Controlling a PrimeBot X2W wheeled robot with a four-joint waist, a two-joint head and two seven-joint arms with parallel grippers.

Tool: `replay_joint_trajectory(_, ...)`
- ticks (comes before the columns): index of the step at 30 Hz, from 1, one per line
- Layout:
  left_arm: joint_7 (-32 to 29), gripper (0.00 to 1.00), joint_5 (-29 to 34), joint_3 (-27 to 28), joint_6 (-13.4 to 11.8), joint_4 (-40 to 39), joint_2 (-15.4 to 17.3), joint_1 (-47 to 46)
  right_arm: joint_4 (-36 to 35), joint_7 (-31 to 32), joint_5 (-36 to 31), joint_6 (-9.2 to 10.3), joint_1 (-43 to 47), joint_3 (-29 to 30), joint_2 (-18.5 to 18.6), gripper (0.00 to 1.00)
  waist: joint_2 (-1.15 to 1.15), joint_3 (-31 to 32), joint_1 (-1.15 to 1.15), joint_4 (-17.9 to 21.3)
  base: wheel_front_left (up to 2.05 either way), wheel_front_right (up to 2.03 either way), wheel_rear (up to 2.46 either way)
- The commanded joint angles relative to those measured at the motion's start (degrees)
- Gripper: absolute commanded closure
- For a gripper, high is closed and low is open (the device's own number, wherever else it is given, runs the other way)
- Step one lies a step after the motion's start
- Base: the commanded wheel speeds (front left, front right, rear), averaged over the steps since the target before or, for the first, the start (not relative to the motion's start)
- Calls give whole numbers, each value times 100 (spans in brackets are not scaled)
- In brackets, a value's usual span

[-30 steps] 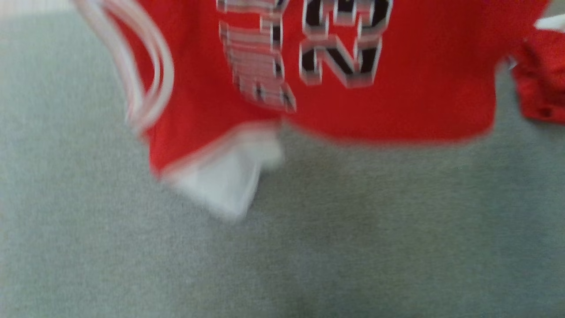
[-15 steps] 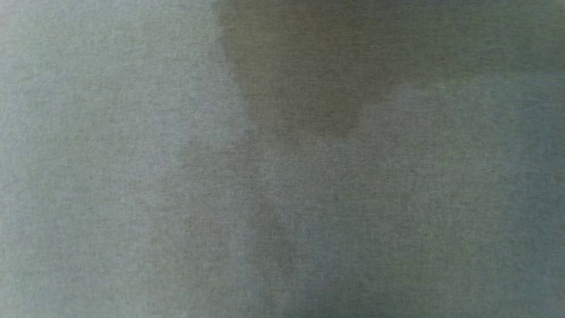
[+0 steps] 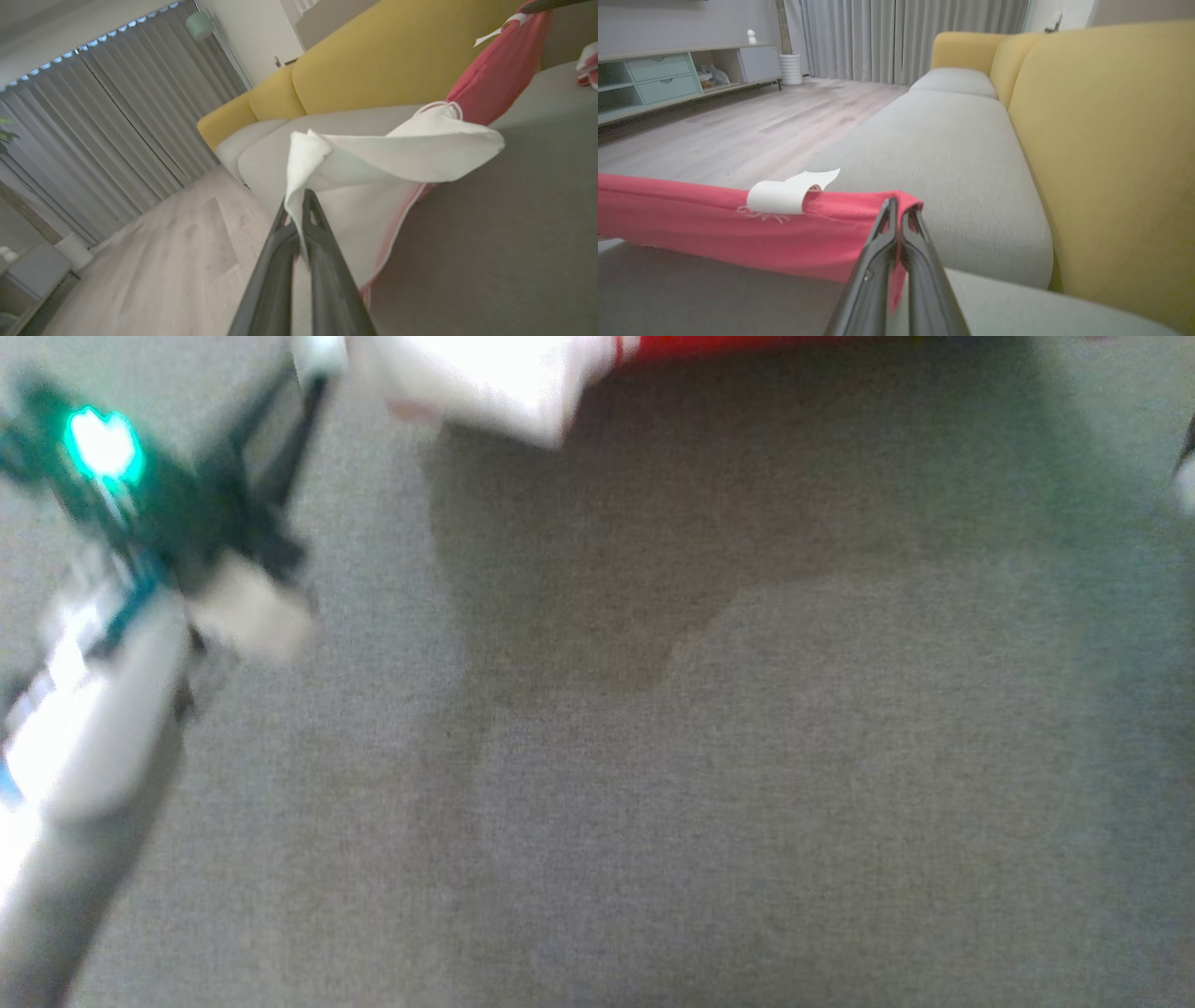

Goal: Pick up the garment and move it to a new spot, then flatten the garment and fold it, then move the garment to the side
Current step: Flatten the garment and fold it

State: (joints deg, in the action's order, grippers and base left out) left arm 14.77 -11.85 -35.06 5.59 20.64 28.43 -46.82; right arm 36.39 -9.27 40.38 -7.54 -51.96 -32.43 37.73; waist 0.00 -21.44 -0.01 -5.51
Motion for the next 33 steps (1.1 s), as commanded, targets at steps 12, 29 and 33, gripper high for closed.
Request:
replay_joint_trajectory(12,-56,100,-628,-65,-647,-1204,492,2914,-987,-355,581,5,2981,315,553,100,0,940,1,194,0,0,0)
replay_joint_trajectory(29,-402,100,-846,-154,-837,-1951,819,3685,-2374,251,-50,5,4817,1706,80,100,0,1106,1,292,0,0,0)
replay_joint_trajectory(33,-440,100,-789,-50,-723,-1841,775,3071,-2478,543,-206,5,4452,1805,-86,100,0,907,1,291,0,0,0)
